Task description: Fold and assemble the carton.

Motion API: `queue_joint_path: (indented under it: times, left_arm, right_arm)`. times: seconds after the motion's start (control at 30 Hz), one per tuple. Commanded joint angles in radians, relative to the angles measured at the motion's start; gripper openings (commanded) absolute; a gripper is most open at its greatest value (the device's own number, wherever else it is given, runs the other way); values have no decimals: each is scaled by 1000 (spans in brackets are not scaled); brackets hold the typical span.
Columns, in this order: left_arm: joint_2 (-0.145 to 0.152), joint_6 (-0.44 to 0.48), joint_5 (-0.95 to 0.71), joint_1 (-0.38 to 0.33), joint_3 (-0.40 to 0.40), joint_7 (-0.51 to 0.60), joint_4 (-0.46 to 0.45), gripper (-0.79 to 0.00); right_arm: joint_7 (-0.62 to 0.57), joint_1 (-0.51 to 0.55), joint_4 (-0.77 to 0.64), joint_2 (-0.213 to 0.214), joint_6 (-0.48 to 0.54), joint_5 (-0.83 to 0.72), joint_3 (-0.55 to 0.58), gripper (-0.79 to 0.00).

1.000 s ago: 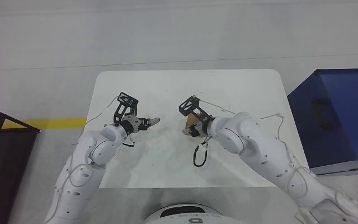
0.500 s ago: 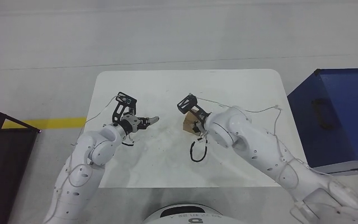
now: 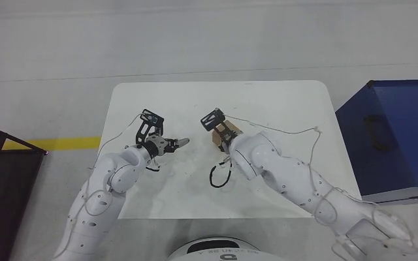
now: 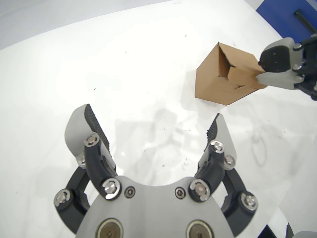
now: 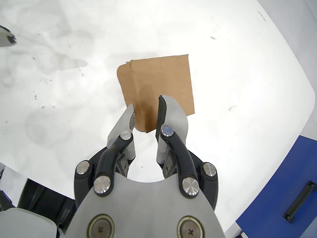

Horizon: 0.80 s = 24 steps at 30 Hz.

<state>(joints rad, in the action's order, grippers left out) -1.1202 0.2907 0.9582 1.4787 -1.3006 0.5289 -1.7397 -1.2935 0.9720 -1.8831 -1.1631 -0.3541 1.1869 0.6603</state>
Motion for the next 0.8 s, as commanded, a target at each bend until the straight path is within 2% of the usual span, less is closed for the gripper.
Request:
queue_joint_path:
  times: [0.0,0.03,0.2,0.27,0.33,0.47,0.63,0.77]
  left_arm:
    - [-1,10,-6,-6,6,-6,11,0]
    - [-1,14,-13,-8,8,-11,16,0]
    - [-3,29,-28,-21,21,-27,34,0]
    - [-3,30,-26,-25,25,-26,36,0]
    - [-3,31,-25,-28,26,-27,37,0]
    - [-1,32,-24,-30,21,-21,33,0]
    - [1,24,-19,-19,10,-23,22,0]
    - [3,19,-19,-7,1,-25,13,0]
  right_arm:
    - [38,15,-23,-6,-24,-80,30,-28]
    - [72,23,-27,-8,-52,-113,57,0]
    - [277,78,31,-11,-231,-254,232,0]
    - [350,95,73,-12,-276,-247,268,0]
    - [373,104,108,-14,-300,-214,265,0]
    - [329,84,166,-26,-306,-210,232,0]
    - [342,67,220,-49,-280,-326,221,-3]
    - [314,74,247,-59,-203,-512,264,-114]
